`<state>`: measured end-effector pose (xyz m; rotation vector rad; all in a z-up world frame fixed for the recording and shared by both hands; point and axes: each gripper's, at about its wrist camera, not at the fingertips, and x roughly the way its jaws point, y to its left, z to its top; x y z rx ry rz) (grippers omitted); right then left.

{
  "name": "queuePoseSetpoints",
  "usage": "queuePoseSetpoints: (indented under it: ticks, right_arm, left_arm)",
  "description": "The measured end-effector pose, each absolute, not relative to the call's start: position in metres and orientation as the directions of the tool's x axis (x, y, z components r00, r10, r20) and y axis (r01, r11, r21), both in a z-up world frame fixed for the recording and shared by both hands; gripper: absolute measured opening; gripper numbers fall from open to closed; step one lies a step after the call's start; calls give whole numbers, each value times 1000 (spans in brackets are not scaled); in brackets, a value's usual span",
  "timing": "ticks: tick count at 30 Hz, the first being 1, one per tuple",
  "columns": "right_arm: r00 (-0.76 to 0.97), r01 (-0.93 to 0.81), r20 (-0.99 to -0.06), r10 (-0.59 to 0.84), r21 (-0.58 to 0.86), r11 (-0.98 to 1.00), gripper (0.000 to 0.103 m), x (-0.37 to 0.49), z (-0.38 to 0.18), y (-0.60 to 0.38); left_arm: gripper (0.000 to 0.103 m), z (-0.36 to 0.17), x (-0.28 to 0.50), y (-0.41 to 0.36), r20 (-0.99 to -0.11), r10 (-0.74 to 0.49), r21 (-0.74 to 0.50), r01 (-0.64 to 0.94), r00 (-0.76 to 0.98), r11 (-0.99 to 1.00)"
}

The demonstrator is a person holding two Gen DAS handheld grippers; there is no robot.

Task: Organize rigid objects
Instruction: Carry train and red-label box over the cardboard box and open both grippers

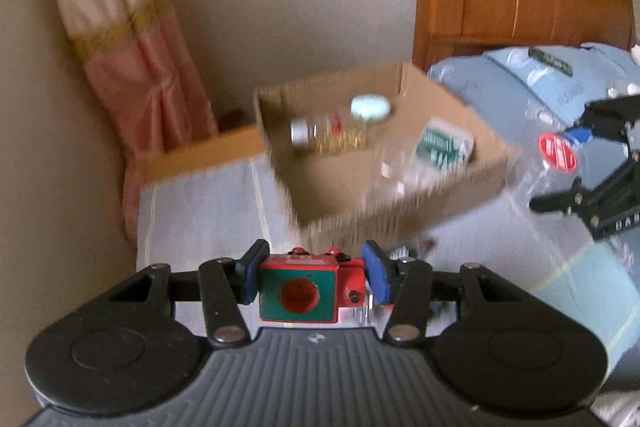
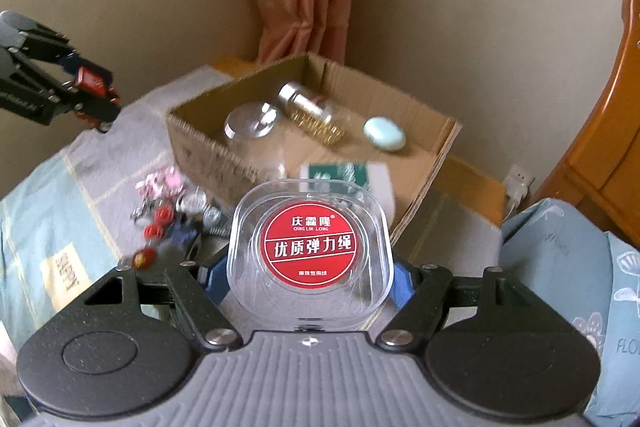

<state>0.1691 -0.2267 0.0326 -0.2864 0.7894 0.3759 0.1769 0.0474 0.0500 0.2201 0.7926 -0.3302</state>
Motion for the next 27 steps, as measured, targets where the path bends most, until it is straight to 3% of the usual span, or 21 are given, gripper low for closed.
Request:
queuePoseSetpoints:
  ticks: [20,21,22,24,27]
  right_arm:
    - [679,-391,-707,200,-117,913,79,209,47,-239]
    - [679,-388,-707,198,-117,914,79,210,47,-240]
    - [678,-387,-708,198,-116,915,79,211,47,-240]
    - [679,-385,-708,193,-120,915,79,214,48,-241]
    - [679,-383,-709,191,-120,916,79,219,49,-242]
  left_arm:
    - [50,47,280,1,-719,-256,29,396,646,918]
    - [58,46,282,0,-715,-259,27,396,649,918]
    - [78,46,284,1,-713,-262,21,392,651,920]
    - [95,48,284,3,-694,-248,22,364,676,931]
    - [95,53,281,9,-675,-254,25,365,692,931]
